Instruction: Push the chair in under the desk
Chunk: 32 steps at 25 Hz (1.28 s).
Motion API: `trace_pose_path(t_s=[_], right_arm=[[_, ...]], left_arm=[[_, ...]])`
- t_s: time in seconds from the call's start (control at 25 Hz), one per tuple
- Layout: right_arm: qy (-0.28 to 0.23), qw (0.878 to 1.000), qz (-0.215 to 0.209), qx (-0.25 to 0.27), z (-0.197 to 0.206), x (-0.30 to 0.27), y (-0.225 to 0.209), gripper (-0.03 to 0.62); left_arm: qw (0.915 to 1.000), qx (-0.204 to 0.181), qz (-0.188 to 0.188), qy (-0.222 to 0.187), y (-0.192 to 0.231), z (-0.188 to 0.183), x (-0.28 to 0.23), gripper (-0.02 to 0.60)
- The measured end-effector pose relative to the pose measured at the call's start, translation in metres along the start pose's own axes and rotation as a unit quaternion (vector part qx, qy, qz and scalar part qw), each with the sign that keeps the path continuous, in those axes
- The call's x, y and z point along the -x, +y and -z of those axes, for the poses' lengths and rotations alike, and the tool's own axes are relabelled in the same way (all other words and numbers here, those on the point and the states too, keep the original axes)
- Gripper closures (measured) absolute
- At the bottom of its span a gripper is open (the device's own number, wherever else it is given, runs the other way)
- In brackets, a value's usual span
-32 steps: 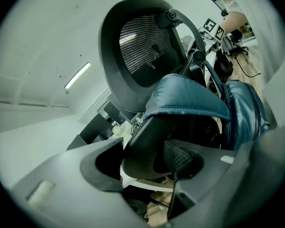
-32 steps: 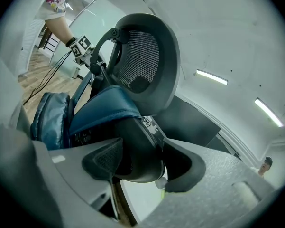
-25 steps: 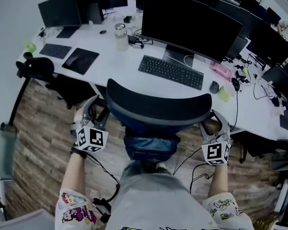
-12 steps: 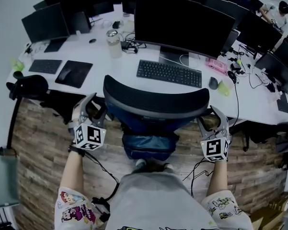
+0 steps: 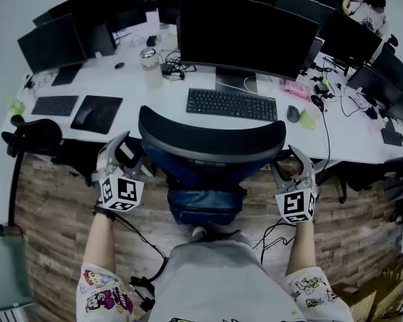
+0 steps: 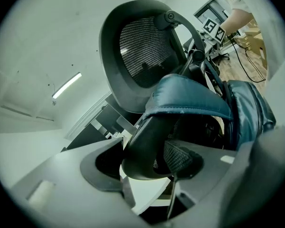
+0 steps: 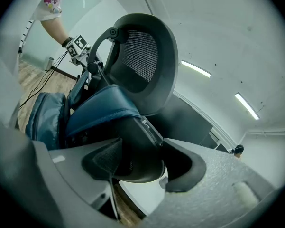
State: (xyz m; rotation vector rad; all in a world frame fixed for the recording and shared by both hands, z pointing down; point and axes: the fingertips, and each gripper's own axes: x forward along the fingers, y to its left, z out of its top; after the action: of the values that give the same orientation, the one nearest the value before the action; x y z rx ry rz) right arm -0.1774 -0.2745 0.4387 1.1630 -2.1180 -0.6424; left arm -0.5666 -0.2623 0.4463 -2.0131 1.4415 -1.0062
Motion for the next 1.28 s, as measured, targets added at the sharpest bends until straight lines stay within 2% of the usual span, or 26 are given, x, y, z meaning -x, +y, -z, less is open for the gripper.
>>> trace_pose_path(t_s=[0.6, 0.8, 1.04, 1.28], right_arm=[[-0.002, 1.0, -0.003, -0.007, 0.0, -0.003, 0.001, 0.324], [0.007, 1.0, -0.006, -0.007, 0.0, -0.001, 0.002, 0.319], [-0.001, 0.999, -0.001, -0.041, -0.002, 0.005, 0.003, 0.312], [-0.009, 0.998, 0.008, -0.062, -0.006, 0.021, 0.009, 0.312]], left_arm=[[0.9999, 0.0, -0.012, -0.003, -0.001, -0.001, -0.002, 0.31], [1.0, -0.003, -0.005, 0.0, -0.002, 0.002, 0.0, 0.305], [0.9998, 0.016, -0.007, 0.008, 0.001, 0.01, 0.012, 0.301], [0.9996, 0.027, -0.002, -0.01, -0.005, 0.001, 0.026, 0.299]])
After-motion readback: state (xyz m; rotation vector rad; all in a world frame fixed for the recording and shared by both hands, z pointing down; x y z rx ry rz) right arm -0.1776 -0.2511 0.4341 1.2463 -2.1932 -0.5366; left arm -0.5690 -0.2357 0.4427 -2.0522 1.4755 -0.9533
